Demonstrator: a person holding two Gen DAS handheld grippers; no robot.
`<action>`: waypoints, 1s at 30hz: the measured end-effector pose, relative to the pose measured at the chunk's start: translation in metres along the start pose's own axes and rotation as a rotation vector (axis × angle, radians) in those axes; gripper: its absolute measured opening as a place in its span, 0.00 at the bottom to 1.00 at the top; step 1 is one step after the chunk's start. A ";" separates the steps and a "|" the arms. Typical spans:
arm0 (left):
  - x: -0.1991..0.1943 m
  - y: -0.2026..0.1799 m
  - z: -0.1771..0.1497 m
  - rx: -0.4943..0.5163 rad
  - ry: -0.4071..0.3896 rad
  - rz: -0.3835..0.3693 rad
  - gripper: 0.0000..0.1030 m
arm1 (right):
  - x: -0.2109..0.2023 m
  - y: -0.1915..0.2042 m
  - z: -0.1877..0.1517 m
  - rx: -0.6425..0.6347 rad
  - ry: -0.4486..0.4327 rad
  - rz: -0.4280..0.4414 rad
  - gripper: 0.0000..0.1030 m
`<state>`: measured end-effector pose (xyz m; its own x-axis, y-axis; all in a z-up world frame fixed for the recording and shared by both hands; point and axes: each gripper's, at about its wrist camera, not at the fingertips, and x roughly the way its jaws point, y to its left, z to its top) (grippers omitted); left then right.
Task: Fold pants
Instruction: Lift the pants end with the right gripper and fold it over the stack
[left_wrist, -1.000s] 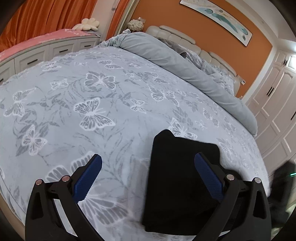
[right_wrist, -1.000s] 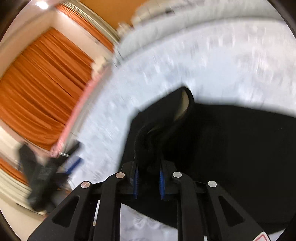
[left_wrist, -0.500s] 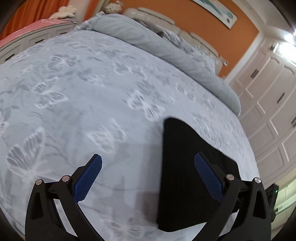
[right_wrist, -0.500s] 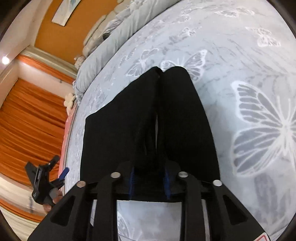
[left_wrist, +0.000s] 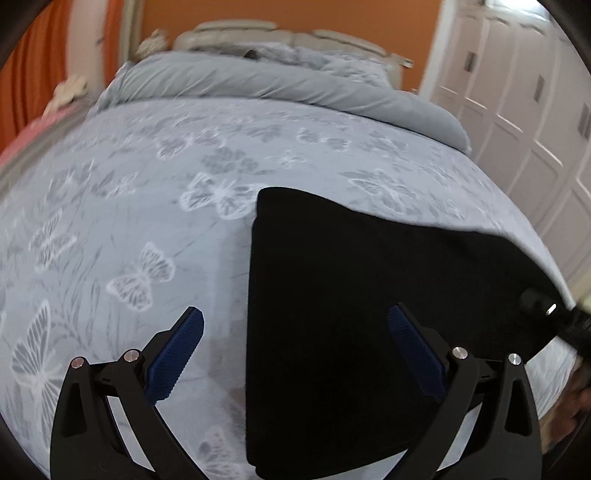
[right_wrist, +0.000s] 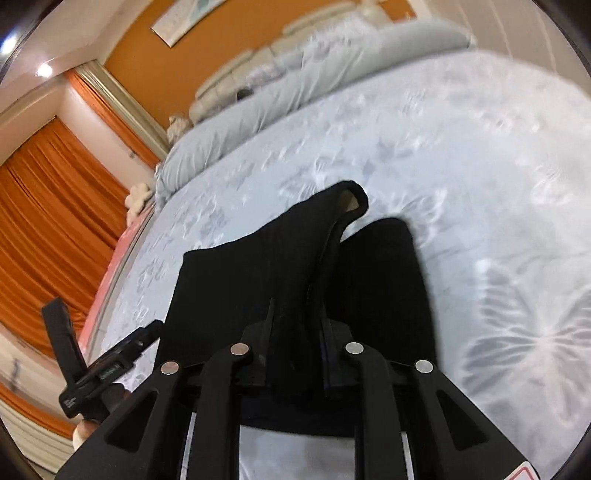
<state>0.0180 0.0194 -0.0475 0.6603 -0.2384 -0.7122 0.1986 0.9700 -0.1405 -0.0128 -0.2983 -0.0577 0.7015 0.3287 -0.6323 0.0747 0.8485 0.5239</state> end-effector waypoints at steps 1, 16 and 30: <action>-0.001 -0.005 -0.001 0.022 -0.003 -0.001 0.95 | -0.001 -0.008 -0.001 0.007 0.002 -0.029 0.15; 0.030 -0.014 -0.013 0.044 0.105 0.116 0.96 | 0.028 0.041 0.018 -0.186 0.047 -0.068 0.09; 0.017 0.016 -0.017 -0.054 0.133 0.101 0.96 | 0.124 0.116 0.038 -0.344 0.219 -0.017 0.04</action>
<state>0.0203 0.0313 -0.0736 0.5725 -0.1343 -0.8088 0.0948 0.9907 -0.0974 0.1099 -0.1753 -0.0534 0.5315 0.3625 -0.7656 -0.1825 0.9316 0.3143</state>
